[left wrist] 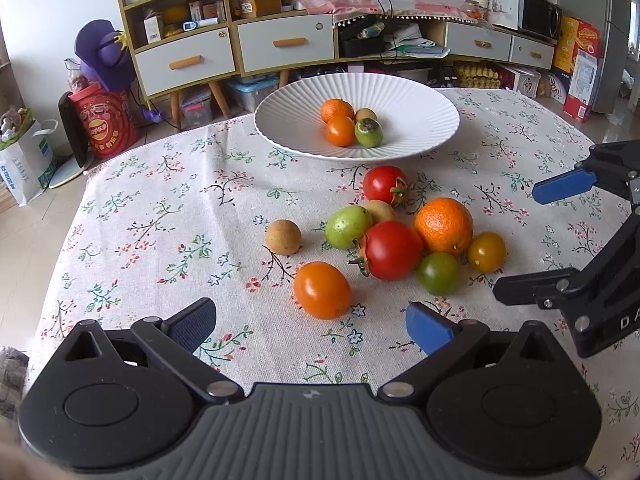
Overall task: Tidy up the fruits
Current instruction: 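Withdraw both tools from the bowl toward the remaining fruits, then grasp an orange tomato with the left tool while the right tool grasps a yellow tomato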
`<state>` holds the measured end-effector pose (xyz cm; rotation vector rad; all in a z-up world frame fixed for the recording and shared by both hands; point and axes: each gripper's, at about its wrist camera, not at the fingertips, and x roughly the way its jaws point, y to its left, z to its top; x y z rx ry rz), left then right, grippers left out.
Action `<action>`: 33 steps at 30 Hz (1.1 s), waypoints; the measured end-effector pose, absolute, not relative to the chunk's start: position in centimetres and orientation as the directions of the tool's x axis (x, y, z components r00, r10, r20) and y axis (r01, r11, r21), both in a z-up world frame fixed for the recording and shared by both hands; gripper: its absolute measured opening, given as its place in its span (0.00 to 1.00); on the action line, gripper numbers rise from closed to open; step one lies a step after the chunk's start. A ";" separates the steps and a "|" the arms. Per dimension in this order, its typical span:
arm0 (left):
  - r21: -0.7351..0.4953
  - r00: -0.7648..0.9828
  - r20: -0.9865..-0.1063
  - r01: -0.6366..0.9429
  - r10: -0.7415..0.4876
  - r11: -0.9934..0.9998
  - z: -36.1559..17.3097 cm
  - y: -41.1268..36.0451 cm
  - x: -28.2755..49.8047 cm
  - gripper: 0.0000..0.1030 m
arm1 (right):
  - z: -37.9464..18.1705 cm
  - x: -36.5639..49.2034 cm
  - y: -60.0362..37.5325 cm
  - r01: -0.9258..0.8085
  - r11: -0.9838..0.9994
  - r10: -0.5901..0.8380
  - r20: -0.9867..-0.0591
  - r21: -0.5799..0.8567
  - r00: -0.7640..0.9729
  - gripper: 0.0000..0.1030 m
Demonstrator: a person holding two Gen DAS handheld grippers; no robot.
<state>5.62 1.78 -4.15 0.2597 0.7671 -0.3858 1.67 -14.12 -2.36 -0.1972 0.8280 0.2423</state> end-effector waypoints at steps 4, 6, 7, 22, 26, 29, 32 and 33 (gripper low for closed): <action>0.080 0.642 -0.725 0.438 -0.249 0.895 -4.5 1.7 5.8 0.89 | -2.8 1.8 -14.0 -0.300 0.952 0.147 -0.767 -0.061 0.624 0.91; 0.064 0.633 -0.730 0.440 -0.259 0.895 -4.6 1.7 5.9 0.80 | -3.0 1.9 -13.9 -0.304 0.951 0.147 -0.774 -0.061 0.616 0.85; 0.052 0.625 -0.734 0.442 -0.266 0.895 -4.6 1.7 6.1 0.77 | -3.1 1.9 -13.9 -0.302 0.951 0.146 -0.776 -0.060 0.614 0.81; -0.022 0.617 -0.727 0.418 -0.302 0.908 -4.6 1.7 7.1 0.42 | -2.9 2.5 -14.1 -0.297 0.954 0.163 -0.779 -0.032 0.605 0.48; -0.027 0.623 -0.720 0.416 -0.307 0.909 -4.6 1.8 7.3 0.37 | -2.8 2.5 -14.1 -0.304 0.952 0.173 -0.777 -0.024 0.605 0.42; -0.027 0.626 -0.718 0.411 -0.303 0.911 -4.6 1.8 7.4 0.31 | -2.7 2.5 -14.0 -0.306 0.952 0.177 -0.776 -0.021 0.605 0.41; -0.030 0.625 -0.721 0.403 -0.299 0.915 -4.6 1.9 7.5 0.26 | -2.7 2.5 -13.9 -0.310 0.950 0.180 -0.775 -0.021 0.606 0.39; -0.031 0.623 -0.723 0.401 -0.298 0.915 -4.6 1.9 7.6 0.26 | -2.7 2.5 -13.9 -0.311 0.950 0.181 -0.775 -0.020 0.605 0.39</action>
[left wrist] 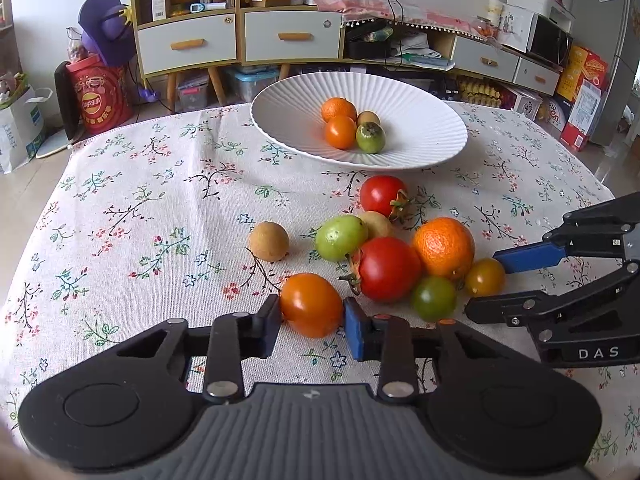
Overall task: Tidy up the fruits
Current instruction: 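Grasp an orange tomato with the left tool while the right tool grasps a yellow tomato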
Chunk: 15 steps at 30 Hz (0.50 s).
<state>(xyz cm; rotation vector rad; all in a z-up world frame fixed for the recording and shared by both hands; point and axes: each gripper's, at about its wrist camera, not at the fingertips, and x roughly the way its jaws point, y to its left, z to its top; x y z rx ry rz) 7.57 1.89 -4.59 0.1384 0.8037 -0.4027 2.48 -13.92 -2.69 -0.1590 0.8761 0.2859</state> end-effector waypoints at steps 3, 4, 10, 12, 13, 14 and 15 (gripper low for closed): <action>-0.029 0.622 -0.725 0.399 -0.294 0.917 -4.6 1.9 7.6 0.26 | -2.7 2.6 -13.9 -0.310 0.951 0.184 -0.773 -0.017 0.607 0.37; -0.029 0.622 -0.726 0.398 -0.293 0.917 -4.6 1.9 7.6 0.26 | -2.7 2.6 -13.9 -0.310 0.950 0.186 -0.773 -0.015 0.606 0.36; -0.031 0.620 -0.728 0.399 -0.294 0.917 -4.5 1.8 7.6 0.26 | -2.5 2.7 -13.8 -0.317 0.948 0.191 -0.773 -0.013 0.605 0.28; -0.032 0.618 -0.728 0.401 -0.296 0.916 -4.5 1.7 7.5 0.25 | -2.5 2.7 -13.8 -0.318 0.948 0.193 -0.773 -0.013 0.605 0.28; -0.033 0.618 -0.728 0.401 -0.297 0.915 -4.5 1.7 7.5 0.25 | -2.4 2.7 -13.8 -0.319 0.948 0.193 -0.772 -0.013 0.605 0.28; -0.034 0.617 -0.728 0.402 -0.299 0.915 -4.4 1.7 7.5 0.25 | -2.4 2.6 -13.8 -0.321 0.947 0.194 -0.772 -0.013 0.605 0.28; -0.035 0.618 -0.727 0.404 -0.301 0.914 -4.4 1.7 7.4 0.25 | -2.3 2.6 -13.8 -0.323 0.946 0.196 -0.771 -0.013 0.606 0.28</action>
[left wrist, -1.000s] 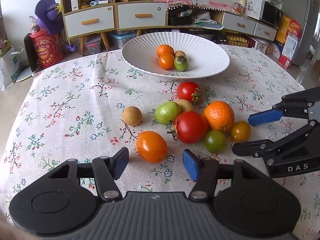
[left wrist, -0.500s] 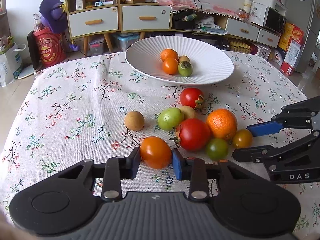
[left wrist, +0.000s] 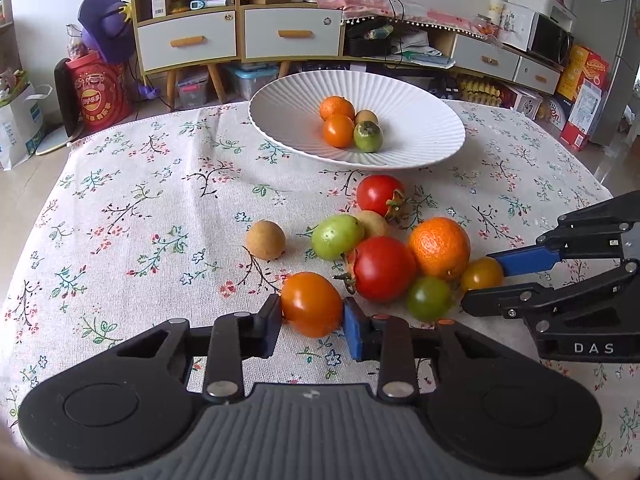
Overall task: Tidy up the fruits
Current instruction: 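Grasp an orange tomato with the left tool while the right tool grasps a yellow tomato, then carry both tomatoes over the white bowl and open both tools to release them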
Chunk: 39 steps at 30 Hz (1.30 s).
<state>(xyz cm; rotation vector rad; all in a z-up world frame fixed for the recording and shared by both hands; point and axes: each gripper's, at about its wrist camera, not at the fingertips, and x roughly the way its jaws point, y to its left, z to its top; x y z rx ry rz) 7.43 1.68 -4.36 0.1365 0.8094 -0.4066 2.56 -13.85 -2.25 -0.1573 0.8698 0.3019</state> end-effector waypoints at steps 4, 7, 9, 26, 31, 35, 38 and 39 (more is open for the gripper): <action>-0.041 0.618 -0.723 0.408 -0.308 0.912 -4.1 1.7 7.3 0.24 | -1.7 2.5 -14.2 -0.321 0.947 0.203 -0.762 -0.006 0.615 0.28; -0.046 0.617 -0.722 0.410 -0.314 0.911 -3.9 1.6 7.3 0.24 | -1.3 2.5 -14.5 -0.315 0.949 0.208 -0.755 0.002 0.621 0.28; -0.049 0.617 -0.719 0.412 -0.319 0.910 -3.7 1.6 7.2 0.24 | -1.1 2.5 -14.6 -0.312 0.950 0.212 -0.751 0.008 0.625 0.28; -0.095 0.647 -0.668 0.415 -0.367 0.905 -1.2 0.8 7.8 0.24 | 1.0 3.2 -15.3 -0.276 0.959 0.234 -0.701 0.054 0.674 0.28; -0.107 0.657 -0.651 0.418 -0.381 0.902 -0.4 0.0 8.3 0.24 | 1.8 3.9 -15.5 -0.257 0.964 0.234 -0.680 0.069 0.695 0.28; -0.119 0.658 -0.651 0.406 -0.380 0.906 -0.4 -0.7 9.3 0.24 | 2.0 4.9 -15.8 -0.225 0.971 0.218 -0.673 0.078 0.707 0.28; -0.138 0.658 -0.651 0.387 -0.378 0.912 -0.4 -1.2 10.1 0.24 | 2.1 5.6 -16.2 -0.198 0.977 0.202 -0.668 0.082 0.716 0.28; -0.146 0.658 -0.650 0.382 -0.380 0.913 -0.3 -1.4 10.3 0.24 | 2.2 5.8 -16.3 -0.186 0.979 0.193 -0.666 0.084 0.720 0.28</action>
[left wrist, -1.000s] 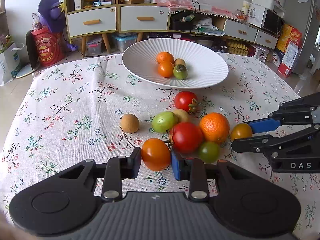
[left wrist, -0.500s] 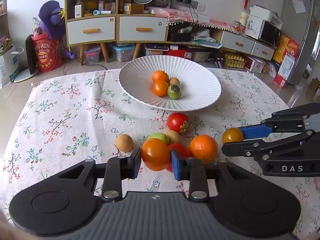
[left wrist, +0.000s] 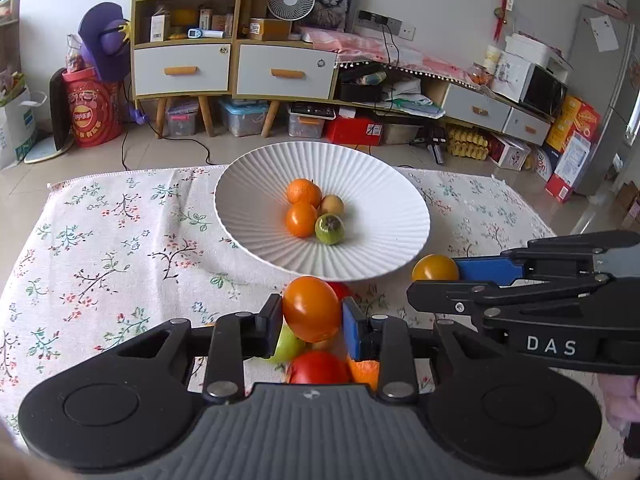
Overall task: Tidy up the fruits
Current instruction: 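Carry both tomatoes over the white bowl and open both tools to release them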
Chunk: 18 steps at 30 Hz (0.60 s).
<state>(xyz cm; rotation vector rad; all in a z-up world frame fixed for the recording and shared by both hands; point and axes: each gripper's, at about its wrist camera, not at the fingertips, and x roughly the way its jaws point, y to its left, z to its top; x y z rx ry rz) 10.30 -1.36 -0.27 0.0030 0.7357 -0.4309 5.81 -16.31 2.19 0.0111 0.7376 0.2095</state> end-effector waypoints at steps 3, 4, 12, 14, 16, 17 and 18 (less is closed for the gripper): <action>-0.167 0.662 -0.643 0.370 -0.386 0.914 -0.2 -1.9 10.9 0.24 | 2.3 6.5 -16.7 -0.153 0.984 0.175 -0.662 0.092 0.729 0.28; -0.173 0.664 -0.640 0.366 -0.387 0.914 -0.2 -2.1 11.1 0.24 | 2.4 6.7 -16.9 -0.142 0.985 0.169 -0.660 0.095 0.732 0.28; -0.214 0.672 -0.630 0.332 -0.390 0.919 -0.2 -3.7 12.9 0.24 | 2.3 9.0 -19.0 -0.044 0.987 0.137 -0.658 0.155 0.740 0.28; -0.230 0.669 -0.628 0.329 -0.398 0.916 -0.3 -4.0 13.4 0.24 | 2.3 9.7 -19.7 -0.024 0.984 0.137 -0.658 0.177 0.741 0.28; -0.241 0.663 -0.628 0.331 -0.407 0.912 -0.5 -4.3 13.7 0.24 | 2.3 10.2 -20.3 -0.010 0.981 0.139 -0.657 0.196 0.741 0.28; -0.240 0.662 -0.629 0.333 -0.407 0.912 -0.6 -4.5 13.9 0.24 | 2.2 10.5 -20.6 -0.004 0.979 0.139 -0.656 0.202 0.742 0.28; -0.240 0.660 -0.630 0.336 -0.409 0.911 -0.7 -4.8 14.1 0.24 | 2.2 10.8 -20.8 0.000 0.978 0.138 -0.656 0.206 0.742 0.28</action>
